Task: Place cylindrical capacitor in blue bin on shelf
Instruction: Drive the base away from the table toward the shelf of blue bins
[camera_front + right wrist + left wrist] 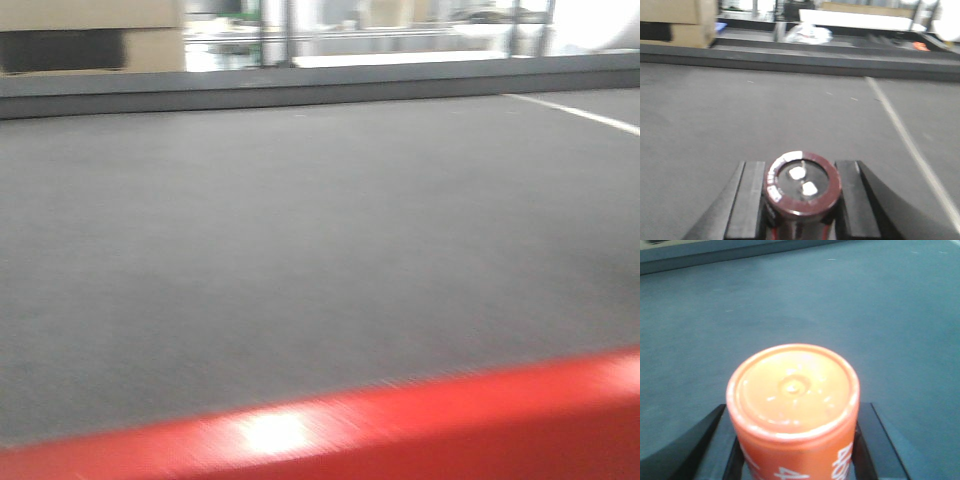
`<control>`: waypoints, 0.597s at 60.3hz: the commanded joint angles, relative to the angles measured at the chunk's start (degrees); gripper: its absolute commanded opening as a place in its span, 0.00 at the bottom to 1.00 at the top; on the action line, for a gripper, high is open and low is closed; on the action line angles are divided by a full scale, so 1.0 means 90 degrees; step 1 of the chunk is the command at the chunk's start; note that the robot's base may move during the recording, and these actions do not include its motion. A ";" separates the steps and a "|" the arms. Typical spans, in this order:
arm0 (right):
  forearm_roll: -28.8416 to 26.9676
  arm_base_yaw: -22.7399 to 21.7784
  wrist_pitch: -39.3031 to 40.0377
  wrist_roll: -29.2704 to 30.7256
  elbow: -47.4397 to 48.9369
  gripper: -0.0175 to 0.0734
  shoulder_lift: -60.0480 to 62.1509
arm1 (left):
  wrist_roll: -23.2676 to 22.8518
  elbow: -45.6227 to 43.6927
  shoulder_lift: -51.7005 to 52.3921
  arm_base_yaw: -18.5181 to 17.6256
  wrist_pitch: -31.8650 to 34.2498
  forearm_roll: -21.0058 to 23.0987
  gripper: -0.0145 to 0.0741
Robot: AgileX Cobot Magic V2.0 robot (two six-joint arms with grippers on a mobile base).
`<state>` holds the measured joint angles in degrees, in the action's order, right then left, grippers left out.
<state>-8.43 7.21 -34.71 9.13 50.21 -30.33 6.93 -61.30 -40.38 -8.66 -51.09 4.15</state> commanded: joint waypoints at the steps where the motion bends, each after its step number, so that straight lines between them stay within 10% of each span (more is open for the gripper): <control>1: 0.0041 0.0023 0.0171 0.0027 0.0047 0.01 0.0022 | -0.0007 0.0005 0.0042 -0.0045 0.0112 0.0047 0.04; 36: 0.0041 0.0023 0.0194 0.0027 0.0047 0.01 0.0034 | -0.0007 0.0005 0.0447 -0.0045 0.0126 0.0047 0.04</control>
<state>-8.43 7.21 -34.60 9.13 50.21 -30.33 6.93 -61.30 -36.94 -8.66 -51.09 4.15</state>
